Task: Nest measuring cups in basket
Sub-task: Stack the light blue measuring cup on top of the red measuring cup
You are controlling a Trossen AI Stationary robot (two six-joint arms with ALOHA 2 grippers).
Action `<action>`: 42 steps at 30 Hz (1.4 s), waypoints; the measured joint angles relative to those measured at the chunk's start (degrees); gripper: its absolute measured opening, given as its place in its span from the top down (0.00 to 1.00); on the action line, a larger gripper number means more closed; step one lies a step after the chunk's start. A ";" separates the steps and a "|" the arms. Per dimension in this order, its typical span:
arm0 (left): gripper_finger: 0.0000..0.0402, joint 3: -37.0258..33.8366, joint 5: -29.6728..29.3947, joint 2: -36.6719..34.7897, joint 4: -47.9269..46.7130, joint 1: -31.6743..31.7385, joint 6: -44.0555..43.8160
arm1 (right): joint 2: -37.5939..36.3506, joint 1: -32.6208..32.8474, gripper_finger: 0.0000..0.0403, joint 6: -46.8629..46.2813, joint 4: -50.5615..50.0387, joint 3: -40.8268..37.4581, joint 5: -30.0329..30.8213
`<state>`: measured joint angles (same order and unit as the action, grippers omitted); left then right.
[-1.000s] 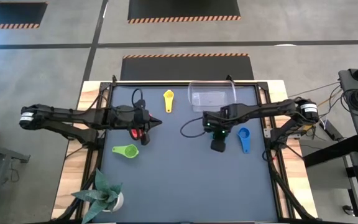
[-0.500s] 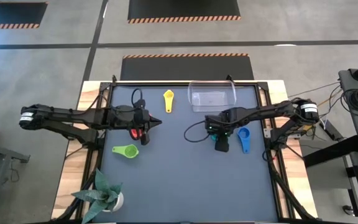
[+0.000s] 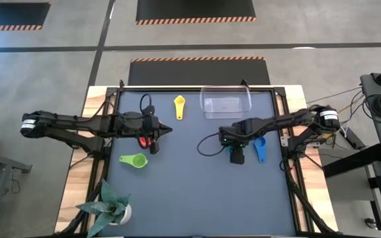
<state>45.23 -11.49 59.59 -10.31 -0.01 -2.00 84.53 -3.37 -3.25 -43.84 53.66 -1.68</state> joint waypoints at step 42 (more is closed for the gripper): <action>1.00 -0.38 0.00 -8.63 -1.77 0.00 6.07 | 6.08 2.03 0.98 4.73 0.02 19.22 3.18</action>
<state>44.85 -11.49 50.96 -12.08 -0.01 4.07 90.61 -1.34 1.47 -43.82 72.88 1.50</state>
